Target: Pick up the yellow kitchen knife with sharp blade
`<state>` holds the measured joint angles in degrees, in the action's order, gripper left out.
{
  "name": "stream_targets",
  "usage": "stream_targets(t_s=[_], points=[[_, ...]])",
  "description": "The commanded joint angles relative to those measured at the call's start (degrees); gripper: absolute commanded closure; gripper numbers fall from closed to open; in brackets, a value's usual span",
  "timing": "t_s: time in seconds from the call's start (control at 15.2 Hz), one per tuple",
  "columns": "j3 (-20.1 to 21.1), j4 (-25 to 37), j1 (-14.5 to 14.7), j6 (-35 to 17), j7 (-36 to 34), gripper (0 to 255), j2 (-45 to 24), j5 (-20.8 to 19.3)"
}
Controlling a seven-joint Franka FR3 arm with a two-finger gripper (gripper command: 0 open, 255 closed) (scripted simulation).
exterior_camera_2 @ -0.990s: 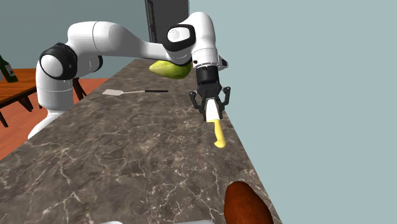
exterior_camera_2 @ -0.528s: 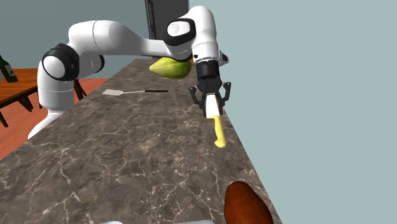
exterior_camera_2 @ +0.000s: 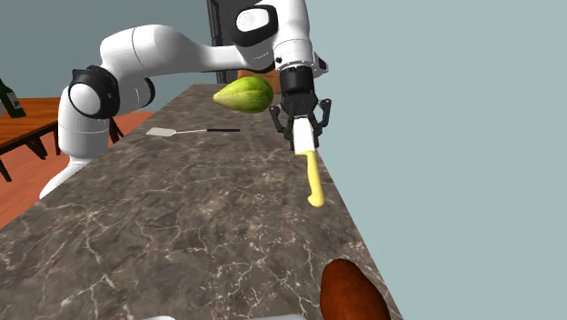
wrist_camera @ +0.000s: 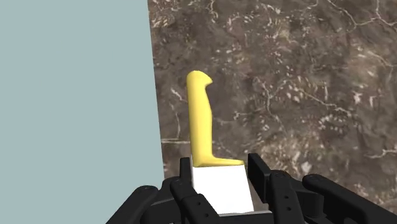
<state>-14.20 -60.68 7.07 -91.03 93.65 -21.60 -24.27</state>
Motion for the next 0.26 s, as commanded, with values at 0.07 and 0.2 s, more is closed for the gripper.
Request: stream_targets(t_s=[0.07, 0.2], points=[[-0.1, 5.6, -0.5, 3.1, 1.7, 255, -2.2, 0.6], [-0.1, 5.9, -0.5, 3.2, 1.8, 255, -2.3, 0.6]])
